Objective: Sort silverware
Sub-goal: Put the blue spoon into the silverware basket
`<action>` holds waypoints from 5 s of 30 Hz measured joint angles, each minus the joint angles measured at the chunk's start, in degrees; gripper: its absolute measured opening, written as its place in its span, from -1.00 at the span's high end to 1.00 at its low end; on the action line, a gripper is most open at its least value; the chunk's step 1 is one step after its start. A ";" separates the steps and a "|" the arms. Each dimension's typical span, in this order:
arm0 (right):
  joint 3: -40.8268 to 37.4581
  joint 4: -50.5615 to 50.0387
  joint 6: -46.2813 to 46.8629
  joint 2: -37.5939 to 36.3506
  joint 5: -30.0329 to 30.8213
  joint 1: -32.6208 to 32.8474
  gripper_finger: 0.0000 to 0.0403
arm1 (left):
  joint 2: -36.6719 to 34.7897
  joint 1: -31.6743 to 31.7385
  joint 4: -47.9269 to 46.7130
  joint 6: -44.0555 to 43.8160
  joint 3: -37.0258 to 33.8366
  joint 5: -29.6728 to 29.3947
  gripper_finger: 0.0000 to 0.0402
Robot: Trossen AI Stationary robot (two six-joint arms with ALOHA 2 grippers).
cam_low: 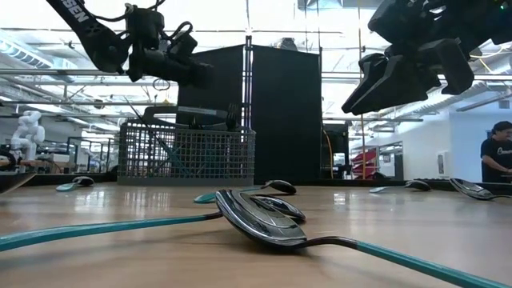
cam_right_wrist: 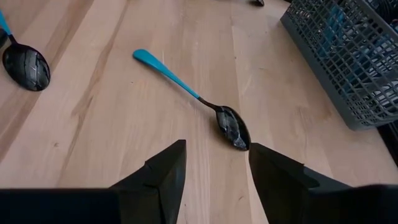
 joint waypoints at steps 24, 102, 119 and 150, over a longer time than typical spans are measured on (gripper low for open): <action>0.02 9.30 5.25 -0.02 -0.04 0.61 0.16 | -17.48 -28.56 -18.06 -18.58 0.04 10.82 0.46; 1.39 -47.46 81.51 0.28 -14.07 6.43 0.99 | 2.75 -57.87 -4.07 -24.22 -0.02 -9.25 0.46; 10.82 -29.09 54.29 0.20 3.61 4.16 1.00 | 16.10 -50.85 -1.47 -68.46 5.40 -18.99 0.46; 10.86 -7.07 28.86 0.24 1.73 -0.72 1.00 | 26.16 -49.53 -5.59 -55.56 19.57 -20.51 -0.11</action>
